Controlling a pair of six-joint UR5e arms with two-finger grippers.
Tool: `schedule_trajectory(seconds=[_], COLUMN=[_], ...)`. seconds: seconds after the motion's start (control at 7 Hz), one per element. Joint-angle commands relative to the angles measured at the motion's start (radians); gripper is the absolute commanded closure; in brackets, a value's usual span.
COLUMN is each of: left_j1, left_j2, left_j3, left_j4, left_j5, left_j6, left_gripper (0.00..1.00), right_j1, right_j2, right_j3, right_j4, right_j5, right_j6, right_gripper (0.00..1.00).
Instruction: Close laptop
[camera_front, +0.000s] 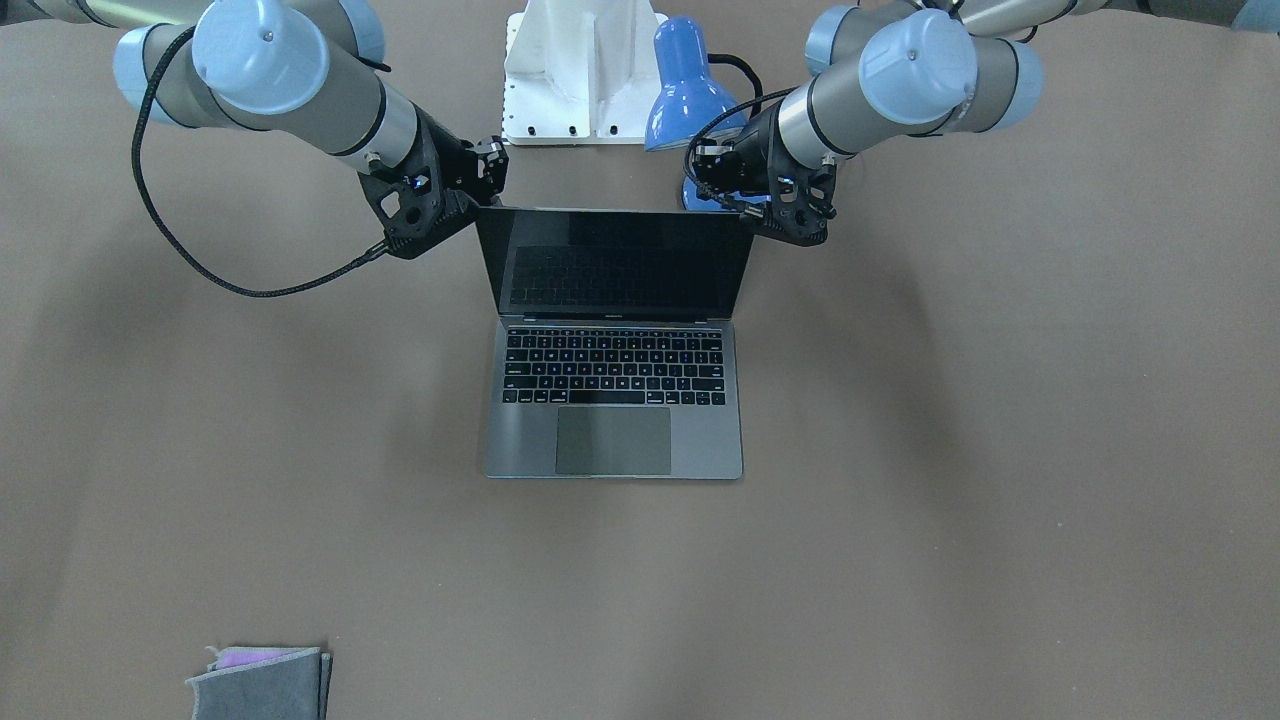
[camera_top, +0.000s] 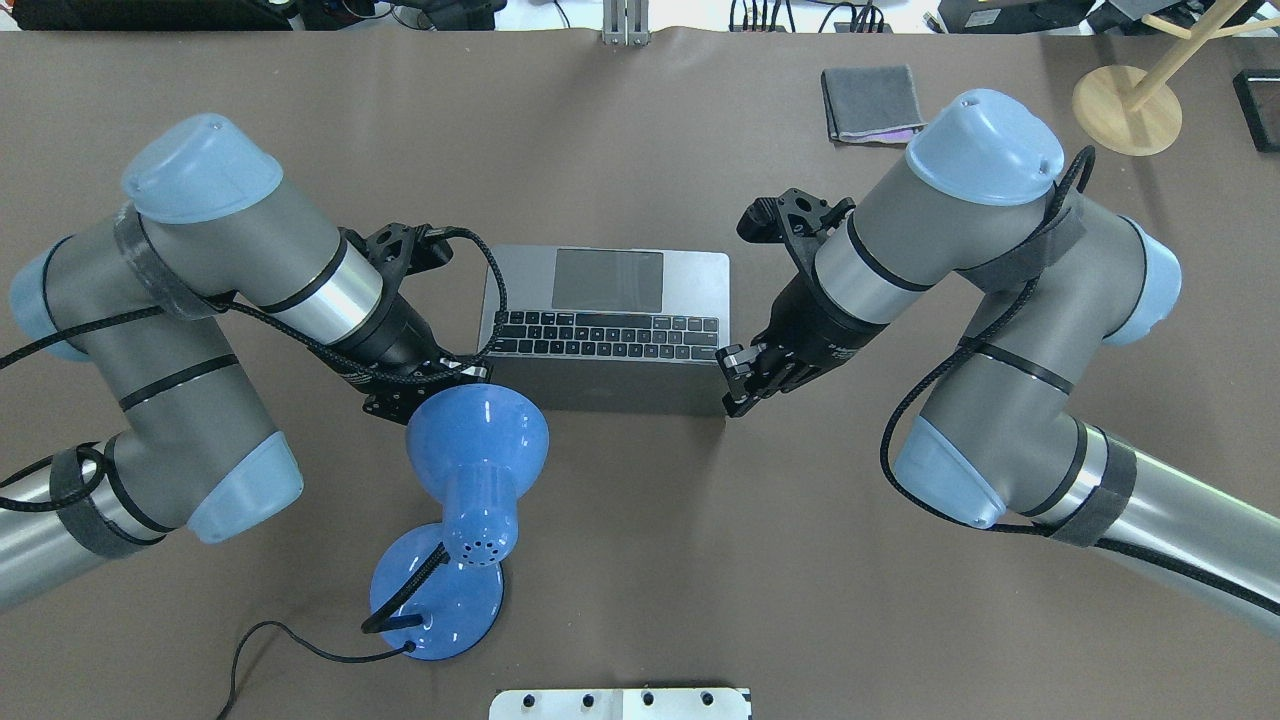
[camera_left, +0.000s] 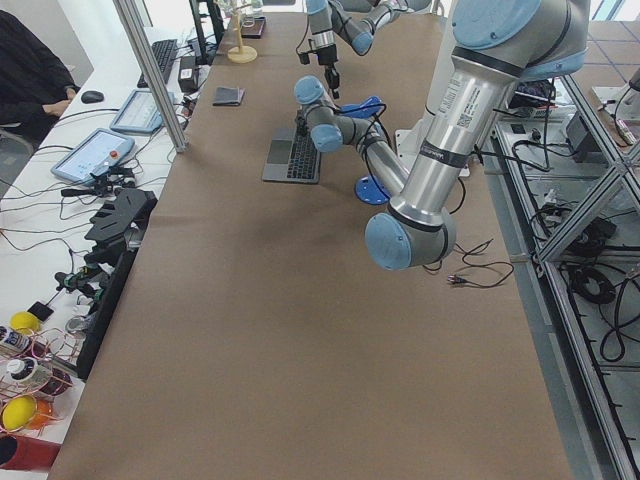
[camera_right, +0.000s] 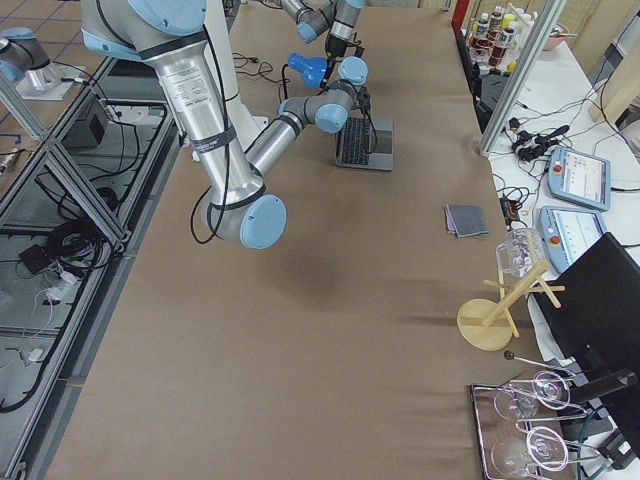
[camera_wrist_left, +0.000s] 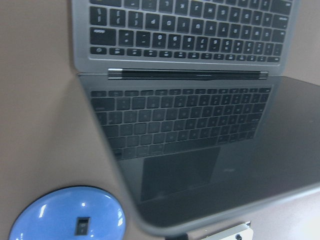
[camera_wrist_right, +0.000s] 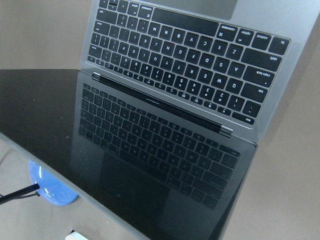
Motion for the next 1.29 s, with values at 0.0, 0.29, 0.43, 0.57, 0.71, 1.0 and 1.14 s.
schedule_trajectory(seconds=[0.0,0.29,0.43,0.57,0.71,1.0,1.14], left_j1=[-0.012,-0.097,-0.139,-0.150,-0.150,-0.149,-0.149], left_j2=[-0.027,-0.073,-0.091,-0.114,-0.122,-0.125,-0.148], left_j3=[0.045,0.074,0.099,0.152,0.221,0.269,0.297], left_j4=[-0.004,-0.007,-0.007,-0.028,-0.106,-0.153,-0.153], left_j5=[0.045,0.045,0.045,0.045,0.053,0.058,0.058], left_j6=[0.007,0.009,0.009,0.011,0.009,0.007,0.007], left_gripper=[1.00,1.00,1.00,1.00,1.00,1.00,1.00], right_j1=[0.026,0.026,0.026,0.027,0.035,0.078,0.095], right_j2=[0.006,0.029,0.064,0.090,0.116,0.176,0.197], right_j3=[-0.001,-0.020,-0.065,-0.100,-0.134,-0.243,-0.322], right_j4=[-0.001,-0.001,0.000,0.000,0.000,0.002,0.064], right_j5=[-0.004,-0.018,-0.027,-0.034,-0.048,-0.050,-0.051], right_j6=[0.002,0.006,0.006,0.006,0.004,-0.005,-0.007], right_gripper=[1.00,1.00,1.00,1.00,1.00,1.00,1.00])
